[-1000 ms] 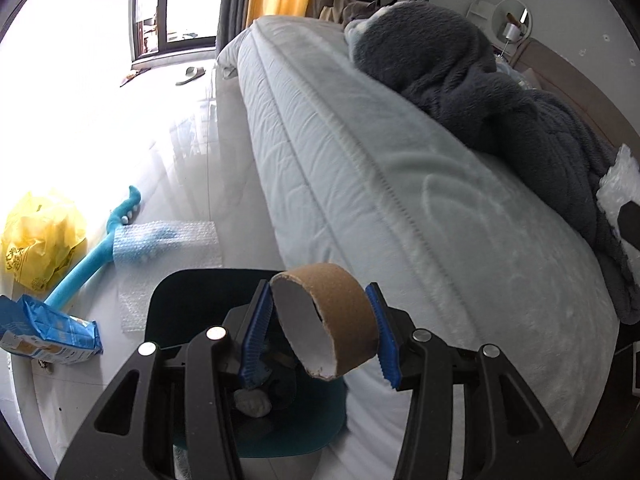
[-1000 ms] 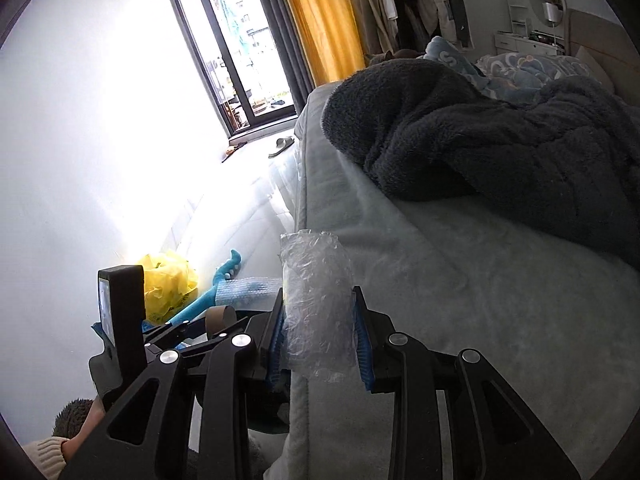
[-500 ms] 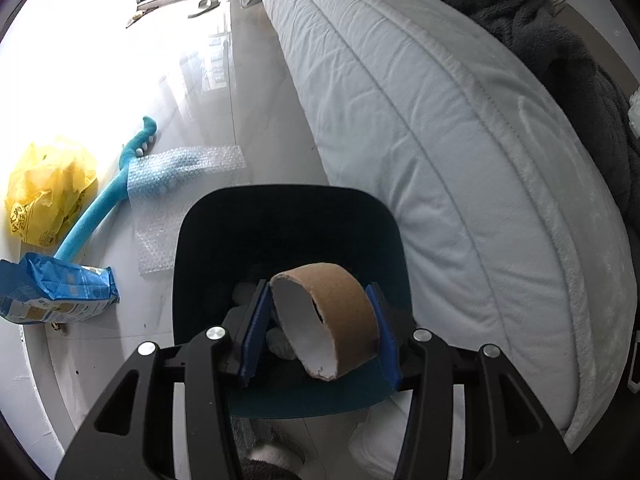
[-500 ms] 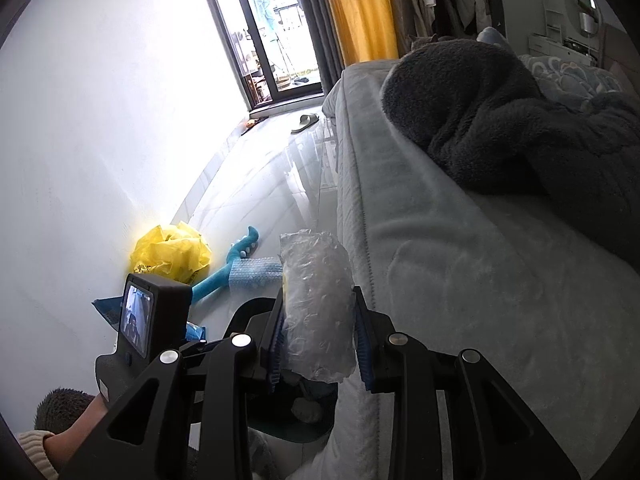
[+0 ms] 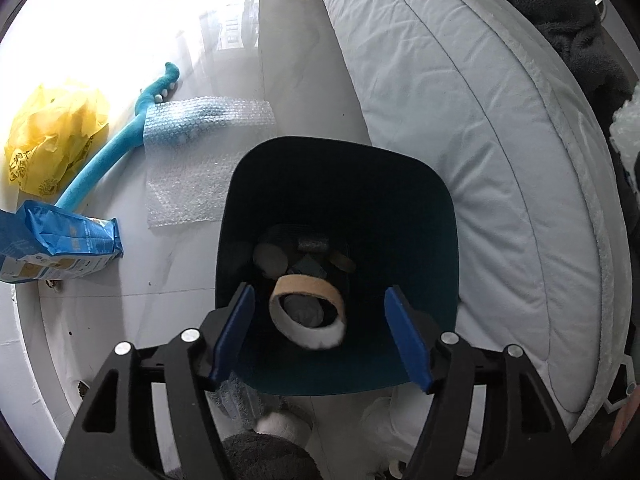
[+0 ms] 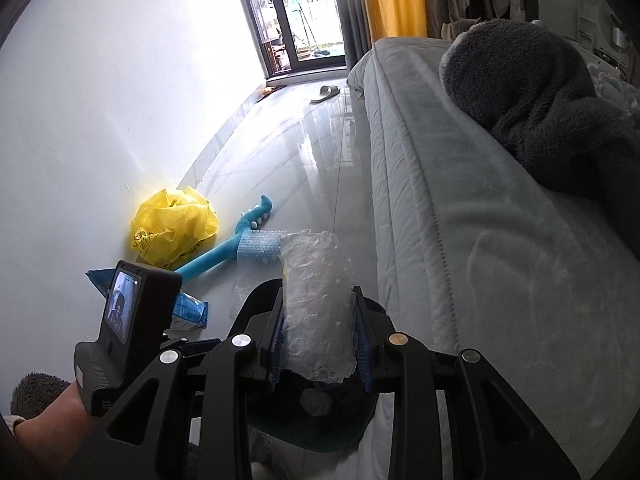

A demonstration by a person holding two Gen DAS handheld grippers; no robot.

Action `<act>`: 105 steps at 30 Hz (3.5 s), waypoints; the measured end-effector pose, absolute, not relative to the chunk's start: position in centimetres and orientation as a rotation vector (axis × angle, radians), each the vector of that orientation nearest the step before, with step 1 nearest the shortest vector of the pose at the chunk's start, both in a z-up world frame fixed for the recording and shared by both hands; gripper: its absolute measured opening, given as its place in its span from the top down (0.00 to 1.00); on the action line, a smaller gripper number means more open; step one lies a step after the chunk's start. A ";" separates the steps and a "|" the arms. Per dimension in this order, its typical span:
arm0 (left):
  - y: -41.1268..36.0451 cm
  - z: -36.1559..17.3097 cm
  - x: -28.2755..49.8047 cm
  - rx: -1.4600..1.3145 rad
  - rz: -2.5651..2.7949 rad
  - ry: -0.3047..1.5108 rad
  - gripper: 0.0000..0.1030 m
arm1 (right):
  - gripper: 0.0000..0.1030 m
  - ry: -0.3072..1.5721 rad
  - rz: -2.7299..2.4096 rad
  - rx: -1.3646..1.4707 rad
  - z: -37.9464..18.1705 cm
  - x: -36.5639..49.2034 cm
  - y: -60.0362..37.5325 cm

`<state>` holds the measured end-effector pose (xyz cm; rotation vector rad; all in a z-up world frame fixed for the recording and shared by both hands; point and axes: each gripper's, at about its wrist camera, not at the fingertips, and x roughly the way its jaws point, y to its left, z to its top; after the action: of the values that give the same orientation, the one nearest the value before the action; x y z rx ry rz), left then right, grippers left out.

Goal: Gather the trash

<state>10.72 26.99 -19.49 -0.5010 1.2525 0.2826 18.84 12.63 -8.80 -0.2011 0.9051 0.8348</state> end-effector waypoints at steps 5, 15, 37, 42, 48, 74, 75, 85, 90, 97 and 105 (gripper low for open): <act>28.4 -18.2 10.0 -0.516 0.282 1.190 0.26 | 0.70 0.948 0.830 -0.228 -10.6 18.7 14.3; 31.4 -14.7 8.0 -0.517 0.327 1.014 0.22 | 0.69 1.121 0.787 -0.221 -15.7 19.8 16.4; 32.5 -5.1 3.8 -0.414 0.331 0.629 0.10 | 0.68 1.240 0.725 -0.372 -21.9 19.7 20.0; 32.3 -3.6 3.5 -0.389 0.317 0.580 0.09 | 0.59 1.257 0.710 -0.405 -22.8 19.6 20.5; 31.3 -2.0 3.3 -0.351 0.302 0.537 0.08 | 0.39 1.264 0.683 -0.429 -23.5 19.7 20.6; 23.2 1.5 1.0 -0.191 0.263 0.478 0.03 | 0.04 0.702 0.741 -0.223 -5.9 14.7 10.7; 22.6 1.5 0.8 -0.191 0.265 0.473 0.03 | 0.03 0.680 0.735 -0.210 -5.0 14.4 9.7; 18.7 2.6 -0.9 -0.178 0.297 0.437 0.03 | 0.03 0.540 0.597 -0.125 1.3 13.0 -2.6; 15.8 4.0 -1.2 -0.099 0.278 0.435 0.03 | 0.03 0.495 0.527 -0.120 3.2 11.2 -7.8; 14.0 2.4 -1.9 -0.060 0.271 0.489 0.03 | 0.03 0.458 0.481 -0.078 3.7 8.9 -13.5; 12.1 0.9 -2.0 -0.053 0.227 0.485 0.03 | 0.03 0.476 0.434 -0.053 0.8 6.2 -17.4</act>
<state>-2.04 12.06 0.94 -0.0535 0.4846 0.2271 6.18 -17.41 0.78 -0.0526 0.4760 0.4335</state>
